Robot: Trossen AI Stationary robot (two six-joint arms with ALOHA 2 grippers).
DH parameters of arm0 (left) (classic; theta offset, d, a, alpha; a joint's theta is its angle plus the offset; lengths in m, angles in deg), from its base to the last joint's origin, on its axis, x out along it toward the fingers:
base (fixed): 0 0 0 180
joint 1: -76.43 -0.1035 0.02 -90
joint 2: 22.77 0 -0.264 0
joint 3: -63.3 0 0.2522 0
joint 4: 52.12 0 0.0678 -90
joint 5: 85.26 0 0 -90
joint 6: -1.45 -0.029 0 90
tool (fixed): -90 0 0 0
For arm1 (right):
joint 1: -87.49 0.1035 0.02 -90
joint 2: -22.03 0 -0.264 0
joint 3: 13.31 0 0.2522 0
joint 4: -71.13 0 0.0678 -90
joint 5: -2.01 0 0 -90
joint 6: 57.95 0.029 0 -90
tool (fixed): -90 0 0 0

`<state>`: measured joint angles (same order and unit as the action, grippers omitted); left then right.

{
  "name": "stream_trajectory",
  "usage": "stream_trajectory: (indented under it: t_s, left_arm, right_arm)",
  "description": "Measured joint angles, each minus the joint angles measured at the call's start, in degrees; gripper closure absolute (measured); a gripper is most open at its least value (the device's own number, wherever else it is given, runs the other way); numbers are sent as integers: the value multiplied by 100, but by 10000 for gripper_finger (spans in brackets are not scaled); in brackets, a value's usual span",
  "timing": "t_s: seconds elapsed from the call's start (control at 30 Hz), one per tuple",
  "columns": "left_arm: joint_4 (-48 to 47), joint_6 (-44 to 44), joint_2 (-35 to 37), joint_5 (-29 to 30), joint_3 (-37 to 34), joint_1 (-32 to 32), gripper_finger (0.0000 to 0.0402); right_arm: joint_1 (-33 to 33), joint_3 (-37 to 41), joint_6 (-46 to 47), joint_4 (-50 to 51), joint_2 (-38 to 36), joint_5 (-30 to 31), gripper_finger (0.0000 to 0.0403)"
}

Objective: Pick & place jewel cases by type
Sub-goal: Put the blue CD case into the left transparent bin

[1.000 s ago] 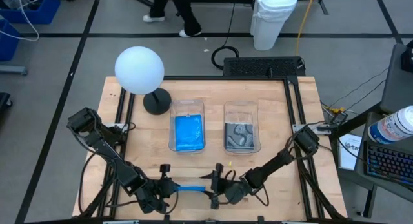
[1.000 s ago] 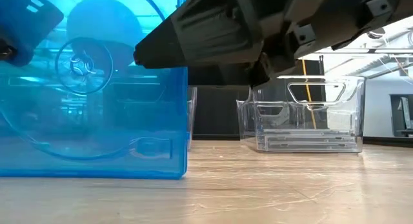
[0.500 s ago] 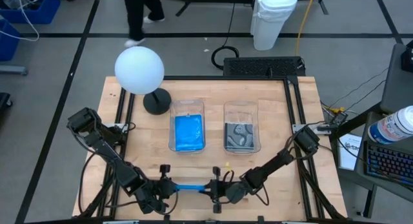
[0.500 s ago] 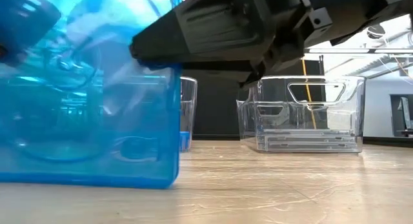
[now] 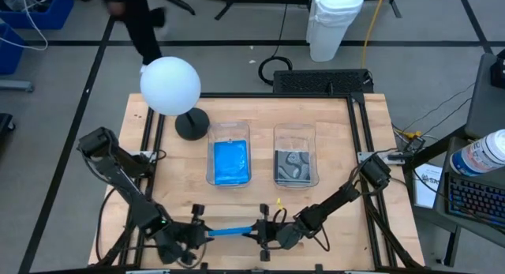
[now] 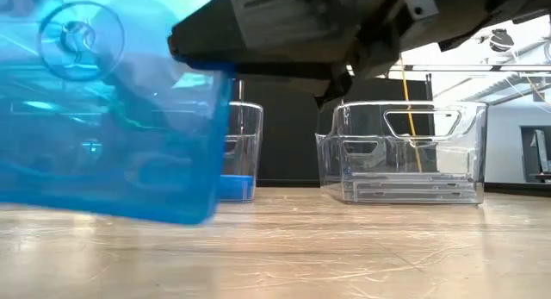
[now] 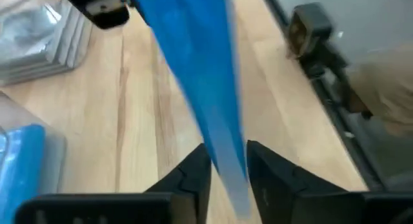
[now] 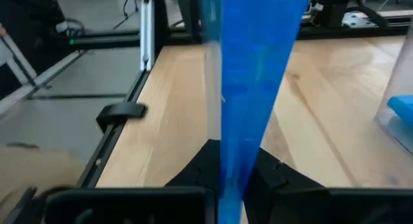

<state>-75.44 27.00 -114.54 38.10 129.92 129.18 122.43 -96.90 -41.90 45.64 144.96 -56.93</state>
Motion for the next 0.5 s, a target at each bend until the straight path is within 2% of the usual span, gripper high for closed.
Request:
stream_trajectory:
  t_s: [0.13,0.27,0.4,0.5]
  left_arm:
    - [-122,-152,436,108,4,311,263]
    - [-531,11,819,176,19,599,229]
    - [-1062,470,817,292,13,965,214]
    - [-1180,1115,697,732,-163,1237,214]
  right_arm:
    - [18,3,-90,99,-4,-6,378]
    - [-4,7,-28,111,-4,41,363]
    - [1,7,-44,74,-4,77,365]
    - [8,7,-65,-23,-4,36,376]
